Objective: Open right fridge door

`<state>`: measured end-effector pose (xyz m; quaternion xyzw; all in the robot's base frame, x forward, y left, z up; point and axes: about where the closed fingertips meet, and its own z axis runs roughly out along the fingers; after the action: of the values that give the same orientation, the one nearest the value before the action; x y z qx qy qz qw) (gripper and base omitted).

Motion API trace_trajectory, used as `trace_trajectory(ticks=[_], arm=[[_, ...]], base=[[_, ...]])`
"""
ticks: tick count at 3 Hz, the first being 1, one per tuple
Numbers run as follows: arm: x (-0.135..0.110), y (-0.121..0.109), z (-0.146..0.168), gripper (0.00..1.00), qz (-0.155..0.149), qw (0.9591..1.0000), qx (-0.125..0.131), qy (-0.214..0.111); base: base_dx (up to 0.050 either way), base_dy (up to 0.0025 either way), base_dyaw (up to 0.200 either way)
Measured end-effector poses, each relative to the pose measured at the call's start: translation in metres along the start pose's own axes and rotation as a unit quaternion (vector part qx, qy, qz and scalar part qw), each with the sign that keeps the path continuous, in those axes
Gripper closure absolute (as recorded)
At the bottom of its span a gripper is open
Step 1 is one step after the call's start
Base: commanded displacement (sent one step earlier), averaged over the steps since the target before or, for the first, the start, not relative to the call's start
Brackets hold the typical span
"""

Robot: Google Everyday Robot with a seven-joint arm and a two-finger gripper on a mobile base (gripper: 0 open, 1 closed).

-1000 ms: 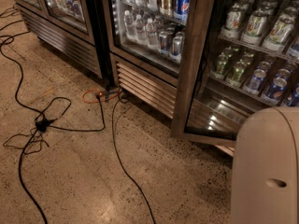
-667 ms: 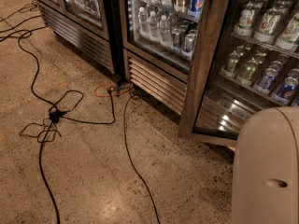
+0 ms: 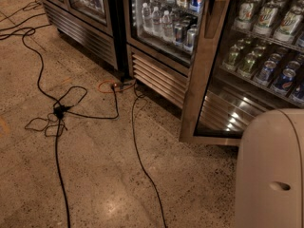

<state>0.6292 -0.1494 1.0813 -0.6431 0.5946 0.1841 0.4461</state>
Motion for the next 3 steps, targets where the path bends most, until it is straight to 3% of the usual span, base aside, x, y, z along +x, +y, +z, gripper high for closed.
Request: trace_trajectory(ticks=[3], arm=[[0.0000,0.0000,0.0000,1.00,0.000,1.0000,0.000,0.000]], base=[[-0.049,0.00002,0.000]])
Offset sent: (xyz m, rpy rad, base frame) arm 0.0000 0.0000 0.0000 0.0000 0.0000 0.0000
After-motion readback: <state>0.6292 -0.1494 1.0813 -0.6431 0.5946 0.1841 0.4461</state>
